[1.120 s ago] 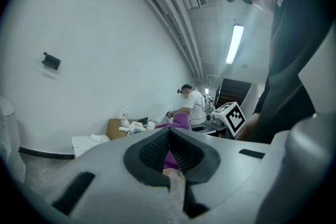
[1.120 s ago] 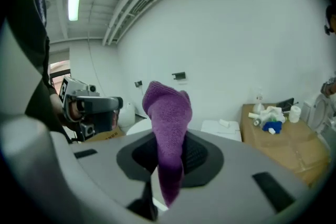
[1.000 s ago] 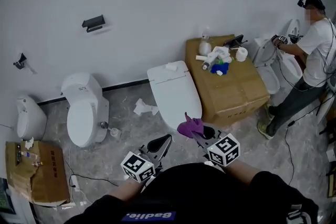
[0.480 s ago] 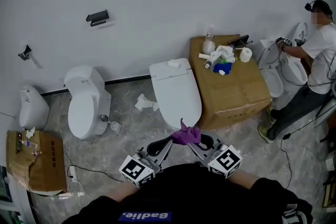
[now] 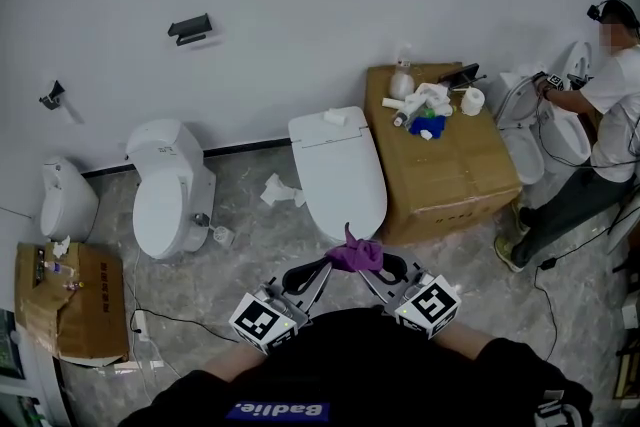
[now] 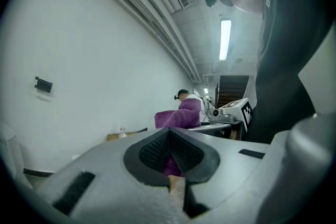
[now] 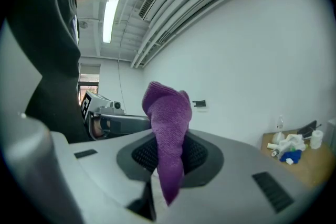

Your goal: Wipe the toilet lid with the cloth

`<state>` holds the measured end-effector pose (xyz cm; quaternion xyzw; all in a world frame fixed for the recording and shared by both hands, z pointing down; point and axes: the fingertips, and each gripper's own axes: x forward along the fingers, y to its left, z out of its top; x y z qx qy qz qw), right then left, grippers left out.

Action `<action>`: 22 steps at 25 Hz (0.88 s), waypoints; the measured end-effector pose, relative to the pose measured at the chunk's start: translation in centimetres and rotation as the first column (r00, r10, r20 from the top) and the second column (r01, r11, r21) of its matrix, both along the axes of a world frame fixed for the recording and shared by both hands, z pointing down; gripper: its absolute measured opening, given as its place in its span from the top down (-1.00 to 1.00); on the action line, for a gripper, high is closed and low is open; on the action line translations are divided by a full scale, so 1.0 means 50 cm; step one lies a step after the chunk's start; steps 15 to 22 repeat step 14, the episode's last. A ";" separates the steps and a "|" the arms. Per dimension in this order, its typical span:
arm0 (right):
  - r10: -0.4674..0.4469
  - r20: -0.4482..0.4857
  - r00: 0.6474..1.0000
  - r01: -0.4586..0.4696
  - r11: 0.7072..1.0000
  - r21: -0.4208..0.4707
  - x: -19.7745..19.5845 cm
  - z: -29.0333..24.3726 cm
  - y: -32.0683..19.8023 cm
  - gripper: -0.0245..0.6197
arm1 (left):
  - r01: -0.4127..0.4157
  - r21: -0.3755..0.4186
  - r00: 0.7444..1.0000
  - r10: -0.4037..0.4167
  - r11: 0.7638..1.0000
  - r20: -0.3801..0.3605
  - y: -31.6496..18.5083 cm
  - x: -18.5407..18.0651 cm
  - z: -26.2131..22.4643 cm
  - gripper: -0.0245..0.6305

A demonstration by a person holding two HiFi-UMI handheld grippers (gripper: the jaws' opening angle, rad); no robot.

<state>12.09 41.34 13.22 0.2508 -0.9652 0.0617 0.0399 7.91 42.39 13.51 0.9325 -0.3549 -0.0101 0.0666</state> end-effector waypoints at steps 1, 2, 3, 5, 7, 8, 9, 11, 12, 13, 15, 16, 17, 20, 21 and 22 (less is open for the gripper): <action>0.001 0.001 1.000 -0.001 1.000 0.001 0.000 0.002 0.000 0.69 | 0.003 -0.005 1.000 -0.003 1.000 -0.003 0.000 0.001 -0.005 0.87; 0.004 0.003 1.000 -0.004 1.000 0.002 0.001 0.005 0.000 0.69 | 0.005 -0.007 1.000 -0.005 1.000 -0.004 0.001 0.001 -0.007 0.87; 0.007 0.006 1.000 -0.007 1.000 0.004 0.001 0.007 -0.001 0.69 | 0.007 -0.009 1.000 -0.007 1.000 -0.005 0.002 0.000 -0.009 0.87; 0.014 0.007 1.000 -0.014 1.000 0.001 0.002 0.008 -0.001 0.69 | 0.012 -0.019 1.000 -0.012 1.000 -0.010 0.002 0.000 -0.014 0.87; 0.018 0.004 1.000 -0.018 1.000 -0.005 0.002 0.007 -0.001 0.69 | 0.012 -0.015 1.000 -0.012 1.000 -0.007 0.001 -0.001 -0.014 0.87; 0.019 0.003 1.000 -0.019 1.000 -0.006 0.001 0.007 0.000 0.69 | 0.011 -0.009 1.000 -0.011 1.000 -0.005 0.001 -0.003 -0.012 0.87; 0.020 0.004 1.000 -0.020 1.000 -0.005 0.000 0.007 0.000 0.69 | 0.014 -0.012 1.000 -0.014 1.000 -0.007 0.002 -0.003 -0.015 0.87; 0.022 0.004 1.000 -0.022 1.000 -0.001 -0.001 0.006 0.001 0.69 | 0.019 -0.024 1.000 -0.019 1.000 -0.012 0.003 -0.004 -0.024 0.87; 0.024 0.004 1.000 -0.024 1.000 0.000 -0.002 0.005 0.001 0.69 | 0.019 -0.025 1.000 -0.019 0.999 -0.012 0.003 -0.004 -0.027 0.87; 0.025 0.005 1.000 -0.025 1.000 0.001 -0.003 0.003 0.001 0.69 | 0.018 -0.025 1.000 -0.019 1.000 -0.012 0.004 -0.004 -0.029 0.87; 0.027 0.006 1.000 -0.027 1.000 0.003 -0.003 0.002 0.002 0.69 | 0.017 -0.025 1.000 -0.018 1.000 -0.011 0.005 -0.005 -0.031 0.87; 0.027 0.006 1.000 -0.027 1.000 0.003 -0.003 0.002 0.002 0.69 | 0.017 -0.025 1.000 -0.018 1.000 -0.011 0.005 -0.005 -0.031 0.87; 0.027 0.006 1.000 -0.027 1.000 0.003 -0.003 0.002 0.002 0.69 | 0.017 -0.025 1.000 -0.018 1.000 -0.011 0.005 -0.005 -0.031 0.87; 0.027 0.006 1.000 -0.027 1.000 0.003 -0.003 0.002 0.002 0.69 | 0.017 -0.025 1.000 -0.018 1.000 -0.011 0.005 -0.005 -0.031 0.87; 0.027 0.006 1.000 -0.027 1.000 0.003 -0.003 0.002 0.002 0.69 | 0.017 -0.025 1.000 -0.018 1.000 -0.011 0.005 -0.005 -0.031 0.87; 0.027 0.006 1.000 -0.027 1.000 0.003 -0.003 0.002 0.002 0.69 | 0.017 -0.025 1.000 -0.018 1.000 -0.011 0.005 -0.005 -0.031 0.87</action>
